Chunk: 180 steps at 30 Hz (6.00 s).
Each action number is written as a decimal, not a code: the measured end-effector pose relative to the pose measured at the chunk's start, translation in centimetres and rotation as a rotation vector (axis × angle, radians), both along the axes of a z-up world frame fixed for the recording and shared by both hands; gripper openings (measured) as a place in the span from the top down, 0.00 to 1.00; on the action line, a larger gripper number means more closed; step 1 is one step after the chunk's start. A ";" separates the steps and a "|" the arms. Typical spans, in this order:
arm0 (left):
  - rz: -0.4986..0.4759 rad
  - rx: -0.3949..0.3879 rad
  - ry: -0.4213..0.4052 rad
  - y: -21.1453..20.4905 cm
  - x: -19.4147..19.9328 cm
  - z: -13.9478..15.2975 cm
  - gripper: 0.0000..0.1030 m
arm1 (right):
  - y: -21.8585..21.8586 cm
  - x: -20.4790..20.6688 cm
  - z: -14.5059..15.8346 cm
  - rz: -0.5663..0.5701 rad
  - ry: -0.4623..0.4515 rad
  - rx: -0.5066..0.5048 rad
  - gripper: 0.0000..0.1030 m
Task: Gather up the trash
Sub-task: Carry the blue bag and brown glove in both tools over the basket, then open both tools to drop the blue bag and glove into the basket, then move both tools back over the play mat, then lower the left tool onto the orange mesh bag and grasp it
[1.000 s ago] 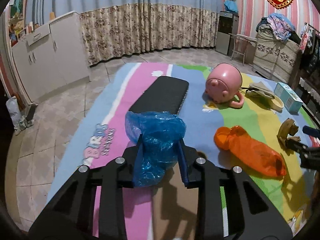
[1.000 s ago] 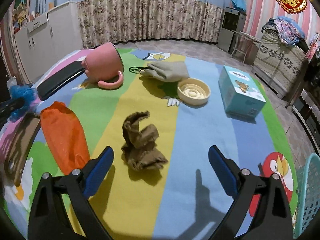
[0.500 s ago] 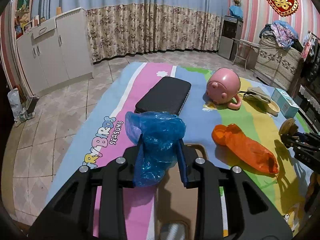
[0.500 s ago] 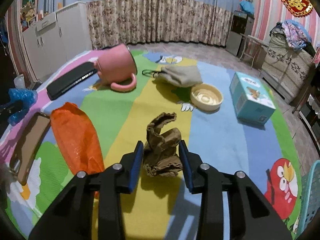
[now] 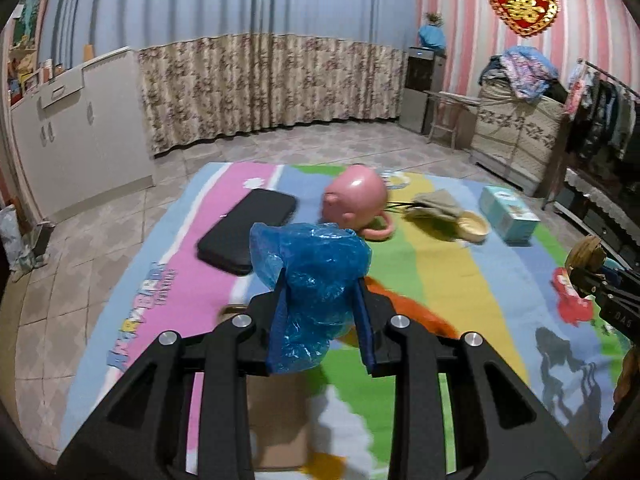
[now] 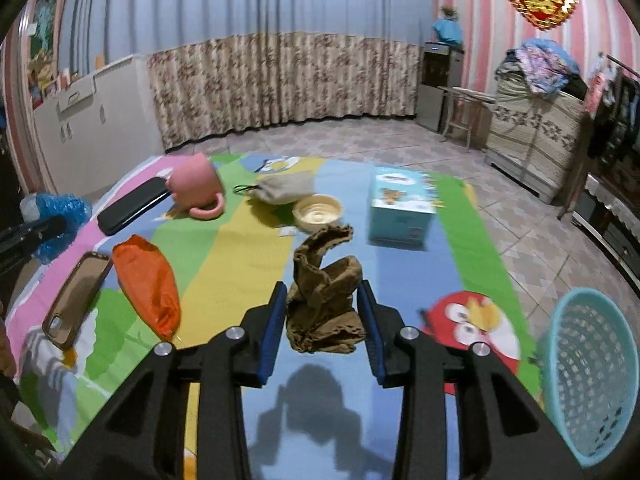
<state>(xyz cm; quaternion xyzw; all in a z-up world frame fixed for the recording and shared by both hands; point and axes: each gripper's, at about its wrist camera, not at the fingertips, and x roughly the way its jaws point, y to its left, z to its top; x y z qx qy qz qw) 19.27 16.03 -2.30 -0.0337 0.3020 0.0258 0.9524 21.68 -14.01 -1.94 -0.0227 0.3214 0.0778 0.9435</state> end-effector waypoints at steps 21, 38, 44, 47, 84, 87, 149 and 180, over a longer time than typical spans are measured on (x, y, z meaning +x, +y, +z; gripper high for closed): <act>-0.190 -0.020 -0.014 -14.0 1.0 -0.4 0.72 | -15.3 -4.3 1.4 -0.258 -0.054 0.046 0.65; -0.438 -0.042 -0.001 -31.1 2.7 -1.6 0.72 | -24.7 -3.9 -0.6 -0.407 -0.012 0.041 0.65; -0.532 -0.034 0.013 -37.0 2.7 -2.2 0.72 | -28.6 -4.4 -1.2 -0.486 -0.011 0.087 0.65; -0.580 -0.040 0.013 -39.9 2.6 -2.2 0.72 | -30.1 -4.6 -1.5 -0.517 -0.012 0.105 0.65; -0.601 0.051 -0.013 -48.0 4.4 -2.7 0.14 | -34.4 -5.3 -3.4 -0.608 0.006 0.171 0.65; -0.572 0.049 -0.022 -46.9 4.5 -2.4 0.10 | -34.1 -4.8 -4.0 -0.600 0.014 0.170 0.65; 0.054 -0.034 0.219 -9.2 6.2 -6.8 0.08 | -12.7 0.5 -4.3 -0.293 0.035 -0.093 0.08; -0.157 0.038 0.215 -12.1 2.9 -5.9 0.83 | -10.6 0.2 -4.0 -0.251 0.046 0.007 0.08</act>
